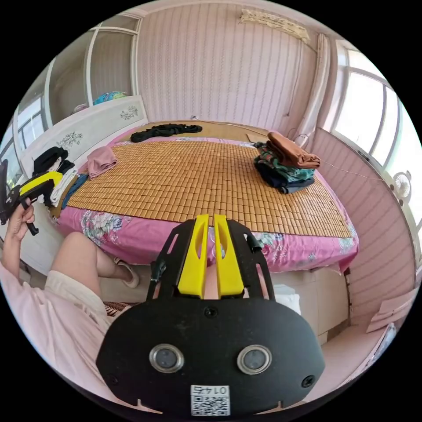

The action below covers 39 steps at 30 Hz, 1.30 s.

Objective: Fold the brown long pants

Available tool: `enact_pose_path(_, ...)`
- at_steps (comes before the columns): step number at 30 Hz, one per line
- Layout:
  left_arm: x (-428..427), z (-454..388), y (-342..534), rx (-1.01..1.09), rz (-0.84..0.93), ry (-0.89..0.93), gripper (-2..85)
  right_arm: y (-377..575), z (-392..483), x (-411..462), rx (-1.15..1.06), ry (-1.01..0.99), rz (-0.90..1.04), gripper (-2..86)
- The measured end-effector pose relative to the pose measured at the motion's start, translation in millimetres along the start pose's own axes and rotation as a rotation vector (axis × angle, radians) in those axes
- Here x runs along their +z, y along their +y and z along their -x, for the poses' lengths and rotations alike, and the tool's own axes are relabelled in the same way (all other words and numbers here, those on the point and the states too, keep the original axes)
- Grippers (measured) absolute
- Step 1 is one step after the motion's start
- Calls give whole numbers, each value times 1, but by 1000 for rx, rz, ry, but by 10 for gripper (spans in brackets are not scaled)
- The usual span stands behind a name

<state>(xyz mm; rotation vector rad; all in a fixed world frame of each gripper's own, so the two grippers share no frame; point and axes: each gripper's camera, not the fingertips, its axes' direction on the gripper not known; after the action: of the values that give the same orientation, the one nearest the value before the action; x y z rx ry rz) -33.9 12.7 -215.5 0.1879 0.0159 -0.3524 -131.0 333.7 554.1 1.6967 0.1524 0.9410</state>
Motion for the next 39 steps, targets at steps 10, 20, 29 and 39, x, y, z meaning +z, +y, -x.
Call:
enact_pose_path(10,-9,-83,-34,129,-148,287,28,183,-109,37,308,-213,39,104)
enact_pose_path(20,60,-114,-116,256,-75,375,74,275,-169,87,494,-145,41,162)
enact_pose_path(29,165,-141,-227,335,-60,373,92,294,-216,154,413,-102,70,173)
enact_pose_path(39,322,-178,-368,269,18,330,110,136,-318,227,281,-268,-117,161)
